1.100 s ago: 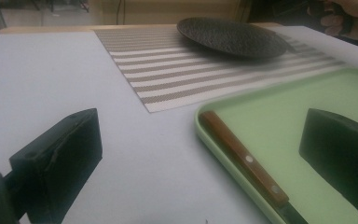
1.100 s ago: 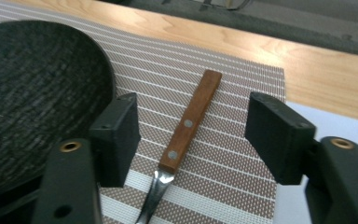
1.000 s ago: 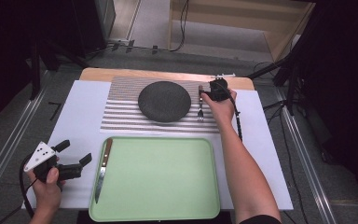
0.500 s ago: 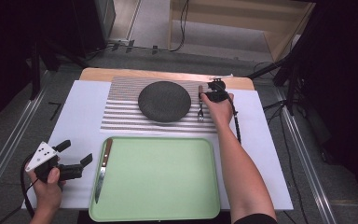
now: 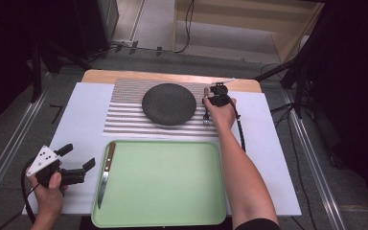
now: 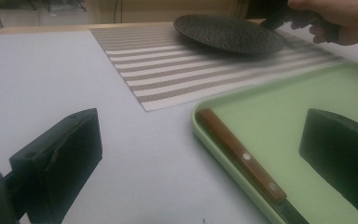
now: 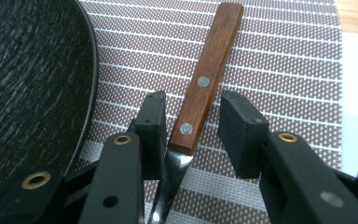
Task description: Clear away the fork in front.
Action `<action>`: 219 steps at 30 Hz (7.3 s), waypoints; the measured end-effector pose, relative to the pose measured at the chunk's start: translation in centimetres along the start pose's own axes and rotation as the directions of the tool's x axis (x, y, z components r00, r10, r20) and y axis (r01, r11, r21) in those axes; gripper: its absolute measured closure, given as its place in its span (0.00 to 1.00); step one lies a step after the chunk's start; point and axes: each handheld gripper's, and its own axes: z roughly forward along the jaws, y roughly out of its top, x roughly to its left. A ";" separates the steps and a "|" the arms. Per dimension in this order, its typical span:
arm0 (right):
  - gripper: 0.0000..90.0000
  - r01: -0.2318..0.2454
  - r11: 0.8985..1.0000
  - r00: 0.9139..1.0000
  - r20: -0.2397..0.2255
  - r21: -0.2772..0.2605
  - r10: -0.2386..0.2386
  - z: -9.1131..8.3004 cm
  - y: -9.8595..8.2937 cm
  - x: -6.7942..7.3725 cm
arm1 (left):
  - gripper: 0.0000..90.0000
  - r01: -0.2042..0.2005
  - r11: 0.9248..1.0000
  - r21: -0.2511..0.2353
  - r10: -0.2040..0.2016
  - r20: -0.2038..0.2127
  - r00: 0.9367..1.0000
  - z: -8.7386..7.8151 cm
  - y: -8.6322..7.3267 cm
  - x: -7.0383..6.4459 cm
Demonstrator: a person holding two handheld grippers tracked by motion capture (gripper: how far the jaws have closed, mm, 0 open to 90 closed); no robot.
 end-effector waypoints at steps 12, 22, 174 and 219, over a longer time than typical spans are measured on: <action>0.70 0.008 1.000 0.996 0.086 -0.012 -0.007 0.2 -0.2 1.2 | 0.00 -0.005 1.000 0.003 0.005 0.001 1.000 0.0 0.0 0.0; 0.84 -0.015 1.000 0.992 0.125 -0.026 0.018 0.2 -0.3 1.1 | 0.00 -0.004 1.000 0.004 0.004 -0.001 1.000 0.0 0.0 0.0; 0.84 0.264 0.775 0.802 -0.316 -0.574 -0.508 -18.1 -18.8 12.8 | 0.71 0.212 0.977 0.026 -0.203 0.421 0.884 11.9 9.6 -16.1; 0.00 0.183 0.813 0.948 -0.121 -0.553 -0.296 -20.9 -21.6 -3.1 | 0.90 0.205 0.978 0.036 -0.193 0.525 0.829 5.1 8.6 -9.3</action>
